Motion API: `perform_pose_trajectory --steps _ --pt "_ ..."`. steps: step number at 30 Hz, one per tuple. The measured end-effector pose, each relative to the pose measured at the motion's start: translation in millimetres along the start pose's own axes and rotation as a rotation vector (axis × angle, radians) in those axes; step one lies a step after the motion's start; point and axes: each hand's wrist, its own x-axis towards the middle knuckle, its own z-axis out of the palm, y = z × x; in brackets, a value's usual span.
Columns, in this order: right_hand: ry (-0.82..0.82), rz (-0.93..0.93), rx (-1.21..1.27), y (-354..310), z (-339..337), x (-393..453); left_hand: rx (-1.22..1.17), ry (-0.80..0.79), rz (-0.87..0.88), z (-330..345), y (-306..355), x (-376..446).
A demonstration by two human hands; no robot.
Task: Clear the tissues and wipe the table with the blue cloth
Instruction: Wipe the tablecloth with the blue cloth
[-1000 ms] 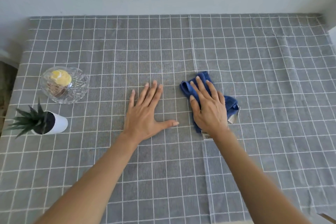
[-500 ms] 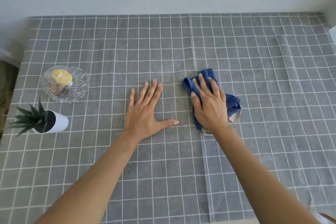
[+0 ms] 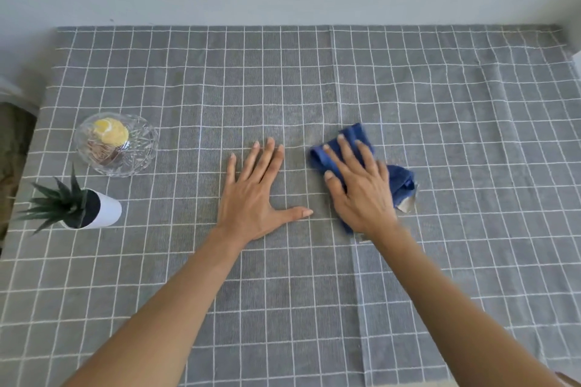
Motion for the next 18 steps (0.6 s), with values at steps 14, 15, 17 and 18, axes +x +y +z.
perform_pose_trajectory --steps 14,15,17,18 --pt "-0.007 -0.058 -0.023 -3 -3 -2 -0.006 -0.004 -0.003 0 0 0" --pt "-0.031 -0.122 -0.046 -8 0 -8 -0.006 -0.005 -0.003 0 0 0" --pt "-0.043 -0.137 -0.073 -2 -1 -7 -0.009 -0.006 -0.002 0 0 0" --pt "-0.03 -0.096 -0.08 6 -3 -3 -0.01 -0.007 -0.001 0 0 0"
